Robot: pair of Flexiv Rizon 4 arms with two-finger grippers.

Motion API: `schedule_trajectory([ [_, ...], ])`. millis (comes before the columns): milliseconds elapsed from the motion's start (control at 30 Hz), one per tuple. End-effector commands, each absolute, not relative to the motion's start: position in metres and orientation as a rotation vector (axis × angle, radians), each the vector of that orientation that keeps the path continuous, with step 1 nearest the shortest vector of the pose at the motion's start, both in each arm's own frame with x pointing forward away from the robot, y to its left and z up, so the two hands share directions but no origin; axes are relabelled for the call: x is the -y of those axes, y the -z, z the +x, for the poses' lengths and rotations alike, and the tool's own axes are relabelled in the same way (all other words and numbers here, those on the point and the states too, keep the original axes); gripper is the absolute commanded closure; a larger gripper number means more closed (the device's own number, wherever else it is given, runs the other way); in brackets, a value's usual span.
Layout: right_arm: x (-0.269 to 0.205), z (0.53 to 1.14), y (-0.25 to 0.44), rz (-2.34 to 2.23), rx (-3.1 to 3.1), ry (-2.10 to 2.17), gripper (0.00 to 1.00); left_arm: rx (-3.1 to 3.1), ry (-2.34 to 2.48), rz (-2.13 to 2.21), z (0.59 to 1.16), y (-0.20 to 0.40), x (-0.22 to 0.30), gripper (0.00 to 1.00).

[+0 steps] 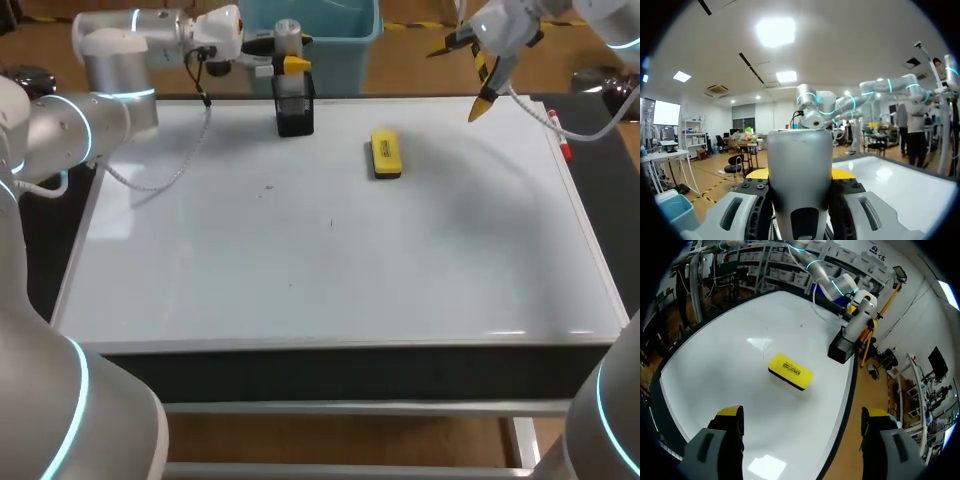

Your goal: Pick up the inspection probe, press it on each red-marked spot on the whiteboard one by one, put down the probe, pick up the eraser, and wipe off all the red marks.

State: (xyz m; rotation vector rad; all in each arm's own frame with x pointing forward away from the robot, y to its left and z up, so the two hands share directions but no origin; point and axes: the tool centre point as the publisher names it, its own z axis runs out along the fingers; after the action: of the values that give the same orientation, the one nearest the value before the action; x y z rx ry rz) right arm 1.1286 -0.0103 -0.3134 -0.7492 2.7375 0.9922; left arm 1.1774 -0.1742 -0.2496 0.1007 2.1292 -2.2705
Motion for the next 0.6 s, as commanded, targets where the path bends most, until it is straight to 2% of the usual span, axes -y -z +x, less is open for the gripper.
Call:
schedule_trajectory([
  [33, 0.011, 1.129, 0.313, -0.753, -2.74, -0.987, 0.0, -2.133, 2.315, 0.141, 1.189, 0.26, 0.177, 1.0],
  [533, 0.011, 1.129, 0.313, -0.753, -2.74, -0.987, 0.0, -2.149, 2.332, 0.126, 1.191, 0.272, 0.178, 1.0],
  [600, 0.011, 1.129, 0.313, -0.753, -2.74, -0.987, 0.0, -2.154, 2.331, 0.123, 1.191, 0.272, 0.178, 0.56],
])
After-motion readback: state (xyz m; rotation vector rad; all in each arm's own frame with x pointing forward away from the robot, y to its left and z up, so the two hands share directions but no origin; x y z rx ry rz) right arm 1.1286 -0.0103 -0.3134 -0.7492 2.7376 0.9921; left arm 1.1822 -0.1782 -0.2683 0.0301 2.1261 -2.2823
